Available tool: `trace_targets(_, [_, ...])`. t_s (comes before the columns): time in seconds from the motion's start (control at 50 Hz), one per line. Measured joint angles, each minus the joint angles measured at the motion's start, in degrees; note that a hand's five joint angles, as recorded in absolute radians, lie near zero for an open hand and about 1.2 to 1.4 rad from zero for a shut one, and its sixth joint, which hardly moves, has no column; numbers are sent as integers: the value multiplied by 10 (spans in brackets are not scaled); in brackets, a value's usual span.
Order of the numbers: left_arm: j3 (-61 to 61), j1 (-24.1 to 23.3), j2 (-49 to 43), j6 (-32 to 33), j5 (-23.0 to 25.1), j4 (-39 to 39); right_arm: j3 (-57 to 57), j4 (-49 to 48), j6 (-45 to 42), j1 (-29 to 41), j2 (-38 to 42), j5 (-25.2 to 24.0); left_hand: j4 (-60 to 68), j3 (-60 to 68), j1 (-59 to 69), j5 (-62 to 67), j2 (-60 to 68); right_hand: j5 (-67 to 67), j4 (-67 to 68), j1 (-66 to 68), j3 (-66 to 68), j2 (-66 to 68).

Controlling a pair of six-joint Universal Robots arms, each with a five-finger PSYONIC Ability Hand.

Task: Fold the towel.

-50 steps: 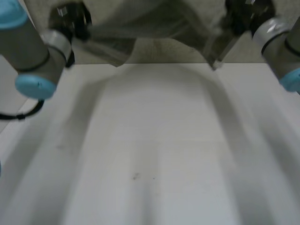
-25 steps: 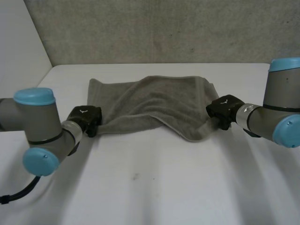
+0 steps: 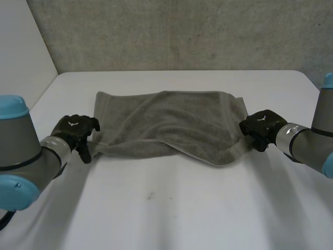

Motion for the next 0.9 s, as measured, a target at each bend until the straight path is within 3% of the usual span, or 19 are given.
trace_targets(0.12, [13,18,-5,8,5,6,2,-4,1,0,2,-1,-1,-2,0,-1,-2,0,0,0,0,0])
trace_targets(0.24, [55,36,-31,10,44,5,8,-12,0,-1,6,-1,22,20,19,25,20,0,0,0,0,0])
trace_targets(0.38, [121,47,-81,10,80,-59,11,-15,-1,-1,11,-1,59,59,56,63,58,0,0,0,0,0])
trace_targets(0.6, [172,48,-127,10,82,-144,11,-16,-2,-1,14,0,120,120,119,123,120,0,0,0,0,0])
trace_targets(0.84, [161,47,-124,9,74,-144,9,-17,0,-3,14,-1,402,400,394,399,403,0,0,0,0,0])
trace_targets(0.9, [157,47,-125,9,73,-144,7,-16,2,-4,12,-2,430,427,415,425,429,0,0,0,0,0])
